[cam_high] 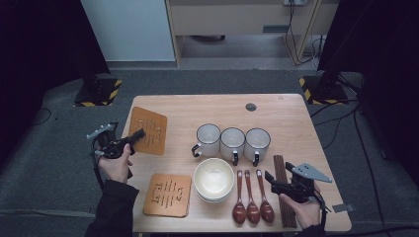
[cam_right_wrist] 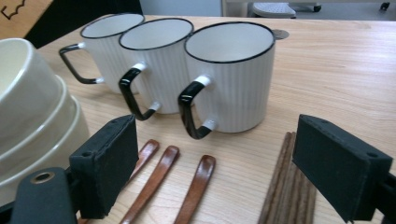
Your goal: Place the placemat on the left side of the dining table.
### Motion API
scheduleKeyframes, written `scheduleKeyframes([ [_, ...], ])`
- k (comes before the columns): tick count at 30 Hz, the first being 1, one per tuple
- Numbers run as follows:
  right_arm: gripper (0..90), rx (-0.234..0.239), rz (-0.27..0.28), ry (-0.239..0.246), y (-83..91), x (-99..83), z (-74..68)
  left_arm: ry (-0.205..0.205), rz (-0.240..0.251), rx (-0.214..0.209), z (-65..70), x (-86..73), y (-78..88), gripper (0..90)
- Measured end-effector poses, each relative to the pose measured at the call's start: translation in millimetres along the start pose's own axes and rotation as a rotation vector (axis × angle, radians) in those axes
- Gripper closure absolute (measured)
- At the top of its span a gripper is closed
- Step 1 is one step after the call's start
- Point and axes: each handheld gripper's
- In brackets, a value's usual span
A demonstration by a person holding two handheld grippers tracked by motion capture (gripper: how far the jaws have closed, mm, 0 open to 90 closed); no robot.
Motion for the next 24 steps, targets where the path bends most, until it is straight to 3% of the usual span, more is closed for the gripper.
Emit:
scheduleKeyframes([
  [14, 13.7, -0.037, 0.018, -0.002, -3.2, 5.9, 20.6, 0.009, -0.034, 0.045, -33.3, 6.9, -14.7, 85.7],
  [24, 13.7, -0.067, 0.028, -0.011, -7.3, 9.3, 34.0, 0.02, -0.059, 0.062, -43.5, 7.3, -29.5, 85.8],
])
Point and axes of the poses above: each handheld gripper's, and its own axes: y roughly backward along the jaws, x roughly out of its top, z roughly to its right
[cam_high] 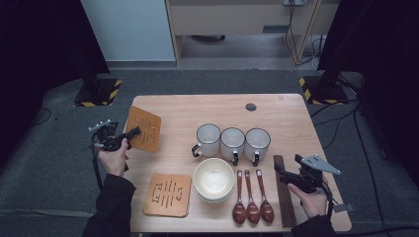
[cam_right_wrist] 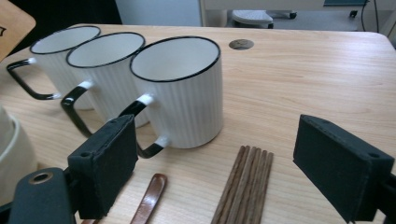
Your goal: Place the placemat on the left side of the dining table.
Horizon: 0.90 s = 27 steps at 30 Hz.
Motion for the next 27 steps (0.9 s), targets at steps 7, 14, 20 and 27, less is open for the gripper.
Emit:
scheduleKeyframes([
  [7, 13.8, -0.036, 0.002, -0.017, -3.4, 1.1, 10.9, 0.028, -0.014, 0.018, -9.9, -1.1, -11.1, 85.8],
  [14, 13.7, -0.066, -0.023, -0.026, -9.3, -0.2, 21.6, 0.042, -0.028, 0.021, -17.1, 0.5, -16.2, 85.8],
  [20, 13.7, -0.091, -0.037, -0.021, -13.0, -2.2, 28.3, 0.058, -0.053, 0.025, -23.1, 1.3, -18.4, 85.8],
  [27, 13.7, -0.113, -0.045, -0.015, -15.8, -2.8, 33.5, 0.063, -0.061, 0.032, -25.8, 1.3, -21.2, 85.7],
])
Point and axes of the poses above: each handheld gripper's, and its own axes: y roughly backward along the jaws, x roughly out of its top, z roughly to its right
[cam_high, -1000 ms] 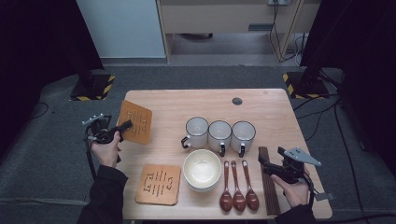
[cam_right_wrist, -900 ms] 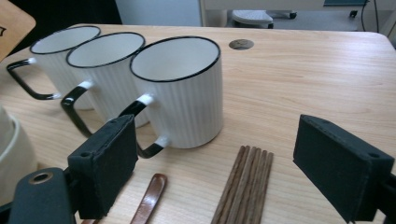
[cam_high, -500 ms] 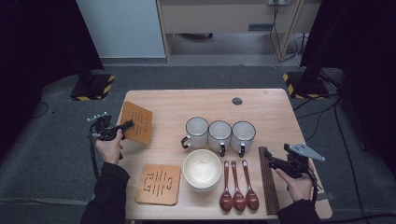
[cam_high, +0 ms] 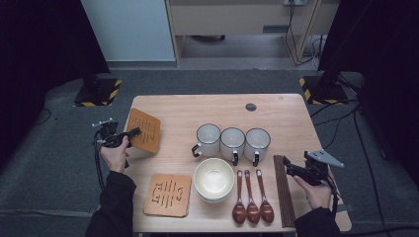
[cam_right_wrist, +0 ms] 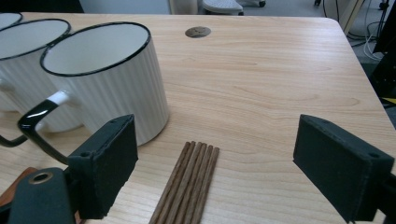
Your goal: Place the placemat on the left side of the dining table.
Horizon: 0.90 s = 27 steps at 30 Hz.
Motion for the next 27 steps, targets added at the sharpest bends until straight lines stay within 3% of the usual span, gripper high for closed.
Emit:
scheduleKeyframes([
  [20, 14.1, -0.037, -0.026, -0.009, -6.5, -1.3, 9.3, 0.006, -0.018, 0.019, -6.3, 0.1, -8.5, 85.6],
  [27, 14.7, -0.052, -0.037, -0.004, -10.1, -1.6, 12.1, -0.032, -0.026, 0.074, -5.4, -1.0, -12.5, 82.6],
])
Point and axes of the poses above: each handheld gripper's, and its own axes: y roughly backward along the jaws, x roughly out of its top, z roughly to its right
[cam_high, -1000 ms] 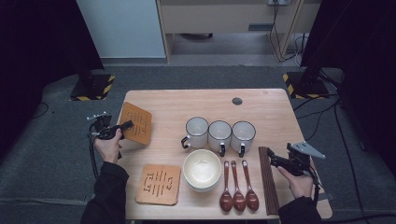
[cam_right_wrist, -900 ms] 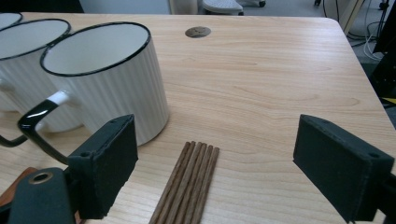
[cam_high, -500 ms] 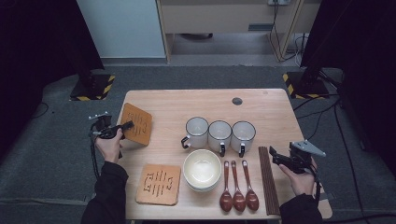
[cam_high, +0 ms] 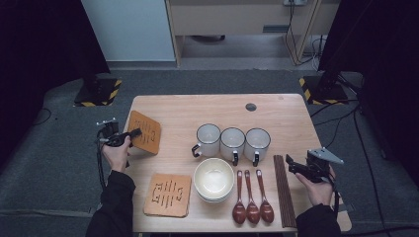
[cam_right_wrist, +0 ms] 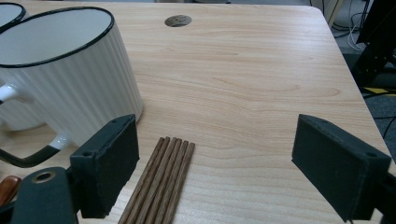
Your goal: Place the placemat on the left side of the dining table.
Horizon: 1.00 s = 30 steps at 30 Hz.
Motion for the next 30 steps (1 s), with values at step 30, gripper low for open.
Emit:
scheduleKeyframes([
  [30, 15.3, -0.029, -0.016, 0.036, -6.7, -1.1, 0.0, -0.291, 0.021, 0.16, -2.5, -7.5, -12.3, 60.5],
])
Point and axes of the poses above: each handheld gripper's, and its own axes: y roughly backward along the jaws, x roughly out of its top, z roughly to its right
